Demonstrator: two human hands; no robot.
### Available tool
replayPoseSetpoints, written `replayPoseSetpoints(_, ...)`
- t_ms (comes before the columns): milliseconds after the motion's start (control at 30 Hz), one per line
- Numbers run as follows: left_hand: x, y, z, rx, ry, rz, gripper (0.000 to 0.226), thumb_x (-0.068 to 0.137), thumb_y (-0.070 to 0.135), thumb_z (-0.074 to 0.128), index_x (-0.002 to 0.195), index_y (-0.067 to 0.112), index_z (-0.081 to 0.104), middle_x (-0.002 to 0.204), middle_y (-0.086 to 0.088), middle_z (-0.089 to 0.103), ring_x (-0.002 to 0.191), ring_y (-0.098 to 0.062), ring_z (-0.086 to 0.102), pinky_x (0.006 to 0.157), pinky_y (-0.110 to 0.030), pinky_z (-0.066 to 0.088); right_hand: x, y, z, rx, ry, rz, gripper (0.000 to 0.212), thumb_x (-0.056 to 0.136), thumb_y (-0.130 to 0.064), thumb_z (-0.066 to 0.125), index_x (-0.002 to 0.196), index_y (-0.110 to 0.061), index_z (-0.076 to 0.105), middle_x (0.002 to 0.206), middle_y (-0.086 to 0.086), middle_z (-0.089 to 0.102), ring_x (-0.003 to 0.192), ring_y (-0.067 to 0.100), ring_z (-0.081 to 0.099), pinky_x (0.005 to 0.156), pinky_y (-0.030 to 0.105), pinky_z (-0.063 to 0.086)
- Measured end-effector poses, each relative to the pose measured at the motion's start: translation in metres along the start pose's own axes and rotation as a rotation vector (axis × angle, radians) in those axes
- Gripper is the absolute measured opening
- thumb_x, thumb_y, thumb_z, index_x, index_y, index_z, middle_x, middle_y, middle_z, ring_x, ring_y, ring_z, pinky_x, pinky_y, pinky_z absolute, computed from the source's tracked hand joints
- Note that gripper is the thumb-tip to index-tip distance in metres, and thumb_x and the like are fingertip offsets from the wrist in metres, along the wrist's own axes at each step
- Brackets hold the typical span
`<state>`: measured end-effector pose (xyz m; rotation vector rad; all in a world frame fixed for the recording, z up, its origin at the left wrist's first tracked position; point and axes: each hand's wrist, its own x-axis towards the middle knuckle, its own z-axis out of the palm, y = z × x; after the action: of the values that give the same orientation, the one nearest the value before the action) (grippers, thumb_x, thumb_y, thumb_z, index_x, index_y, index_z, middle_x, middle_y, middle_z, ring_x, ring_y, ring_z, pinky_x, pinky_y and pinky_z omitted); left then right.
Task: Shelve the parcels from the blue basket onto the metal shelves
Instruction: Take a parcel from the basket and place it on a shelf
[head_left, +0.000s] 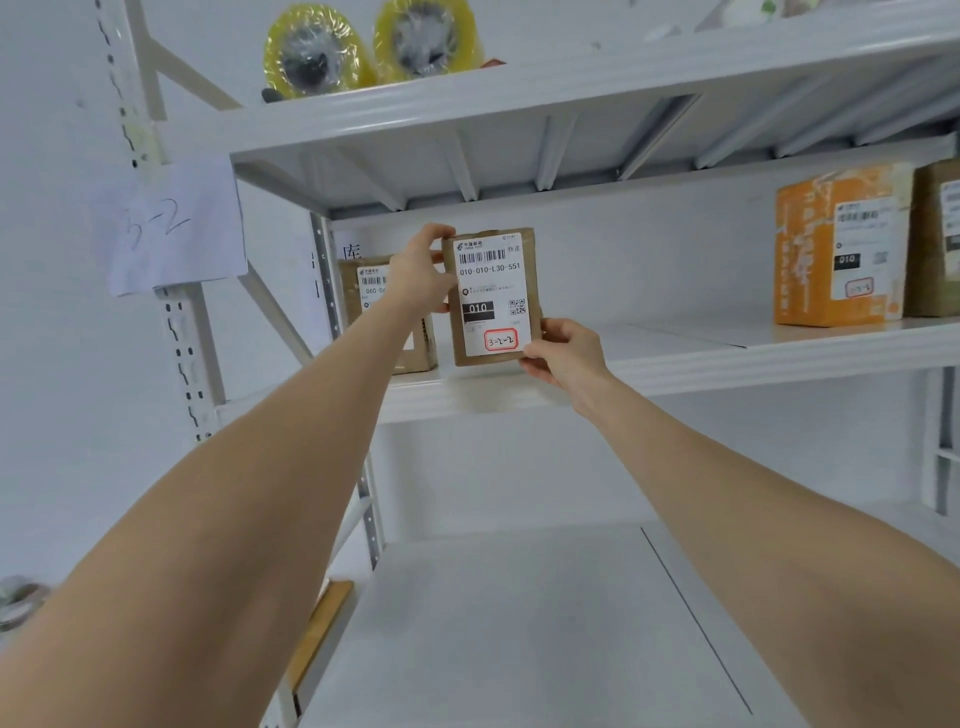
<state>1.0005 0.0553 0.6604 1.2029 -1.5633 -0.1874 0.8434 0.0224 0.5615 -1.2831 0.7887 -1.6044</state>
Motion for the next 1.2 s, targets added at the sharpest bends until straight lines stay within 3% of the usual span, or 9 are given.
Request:
replayPoseSetpoints(133,0.021,-0.024,-0.003,0.020,-0.027,0.014,0.053,0.089,-0.004,0.057,0.135,0.017,0.041,0.126,-0.009,0.056,0.109,-0.028,0.060,0.075,-0.045,0.059,0.023,0.015,0.013,-0.115,0.027,-0.009,0.034,0.080,0.011,0.059,0.109,-0.006,0.065,0.109,0.013,0.069,0.081,0.020,0.063,0.081,0.034,0.059)
replayPoseSetpoints(300,0.041,-0.043,-0.002,0.015,-0.055,0.015,0.052,0.089,-0.004,0.058,0.134,0.017,0.042,0.126,-0.009,0.056,0.109,-0.028,0.060,0.074,-0.046,0.059,0.037,0.023,0.021,-0.390,0.072,-0.074,0.027,0.077,0.003,0.061,0.096,-0.015,0.070,0.090,0.006,0.070,0.072,0.021,0.058,0.070,0.032,0.054)
replayPoseSetpoints(433,0.048,-0.051,-0.004,0.023,-0.067,0.033,0.051,0.089,-0.002,0.058,0.133,0.017,0.043,0.125,-0.009,0.057,0.102,-0.026,0.062,0.070,-0.041,0.060,0.041,0.022,0.025,-0.732,0.103,-0.119,0.025,0.075,-0.018,0.067,0.100,-0.019,0.072,0.094,-0.003,0.072,0.089,0.021,0.065,0.082,0.036,0.052)
replayPoseSetpoints(867,0.045,-0.057,-0.009,0.065,-0.096,0.002,0.046,0.090,-0.002,0.057,0.131,0.015,0.043,0.126,-0.012,0.055,0.105,-0.029,0.062,0.072,-0.044,0.060,0.034,0.021,0.033,-1.016,0.073,-0.143,0.010,0.083,-0.022,0.062,0.091,-0.026,0.064,0.100,0.001,0.069,0.094,0.026,0.061,0.076,0.031,0.050)
replayPoseSetpoints(1067,0.050,-0.056,-0.009,0.188,-0.144,-0.003,0.051,0.088,0.000,0.060,0.133,0.013,0.040,0.123,-0.010,0.056,0.103,-0.027,0.061,0.076,-0.037,0.059,0.034,0.024,0.036,-1.115,0.076,-0.127,0.020,0.085,-0.025,0.058,0.104,-0.022,0.065,0.106,0.002,0.068,0.100,0.028,0.061,0.085,0.038,0.052)
replayPoseSetpoints(1200,0.054,-0.050,-0.009,0.432,-0.130,0.080,0.059,0.086,0.008,0.065,0.138,0.011,0.037,0.127,-0.011,0.056,0.111,-0.026,0.057,0.088,-0.034,0.052,0.036,0.023,0.035,-1.177,0.088,-0.124,0.033,0.085,-0.035,0.062,0.114,-0.020,0.060,0.115,0.003,0.065,0.107,0.029,0.058,0.088,0.039,0.051)
